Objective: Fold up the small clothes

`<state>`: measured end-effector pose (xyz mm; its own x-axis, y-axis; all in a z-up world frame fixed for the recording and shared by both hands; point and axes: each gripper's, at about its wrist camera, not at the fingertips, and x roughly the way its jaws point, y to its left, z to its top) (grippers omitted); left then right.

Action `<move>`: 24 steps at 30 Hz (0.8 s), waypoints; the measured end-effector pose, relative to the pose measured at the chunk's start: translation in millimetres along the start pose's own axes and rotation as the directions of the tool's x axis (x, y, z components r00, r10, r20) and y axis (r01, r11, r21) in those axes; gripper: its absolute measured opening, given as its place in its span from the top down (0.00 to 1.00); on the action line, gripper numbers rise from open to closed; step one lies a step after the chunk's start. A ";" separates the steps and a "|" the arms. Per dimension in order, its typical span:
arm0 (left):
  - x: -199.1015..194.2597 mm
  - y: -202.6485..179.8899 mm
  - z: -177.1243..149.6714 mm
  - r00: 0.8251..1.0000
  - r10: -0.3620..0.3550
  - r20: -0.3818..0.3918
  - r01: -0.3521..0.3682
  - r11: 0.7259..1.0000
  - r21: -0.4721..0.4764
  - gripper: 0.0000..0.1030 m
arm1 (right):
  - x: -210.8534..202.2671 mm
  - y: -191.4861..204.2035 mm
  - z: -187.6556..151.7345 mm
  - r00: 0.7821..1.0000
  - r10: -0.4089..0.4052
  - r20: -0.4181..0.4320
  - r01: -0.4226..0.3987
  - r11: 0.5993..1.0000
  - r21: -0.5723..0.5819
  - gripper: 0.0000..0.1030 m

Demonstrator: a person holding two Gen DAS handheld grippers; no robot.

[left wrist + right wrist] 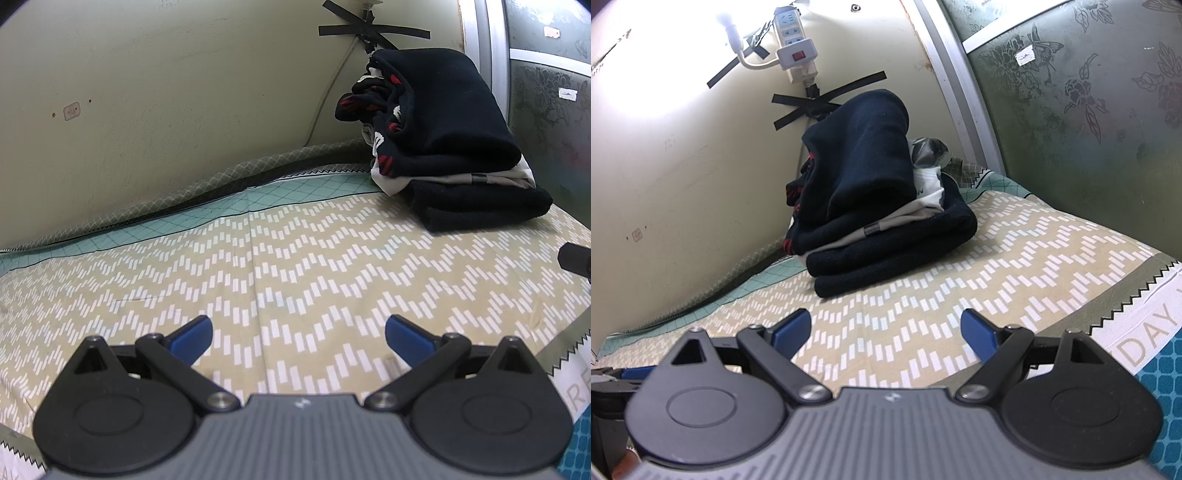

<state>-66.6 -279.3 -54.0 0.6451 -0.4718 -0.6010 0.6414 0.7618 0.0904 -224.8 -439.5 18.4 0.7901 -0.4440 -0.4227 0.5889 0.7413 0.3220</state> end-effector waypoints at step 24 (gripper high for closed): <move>-0.9 -1.2 -0.6 1.000 -0.001 0.001 0.001 1.000 0.003 0.00 | 2.6 0.6 -0.8 1.000 0.001 -0.009 -0.001 1.000 -0.006 0.25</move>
<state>-68.2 -279.5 -54.1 0.6445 -0.4730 -0.6007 0.6437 0.7597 0.0925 -222.5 -439.8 16.8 0.7892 -0.4386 -0.4300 0.5869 0.7448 0.3176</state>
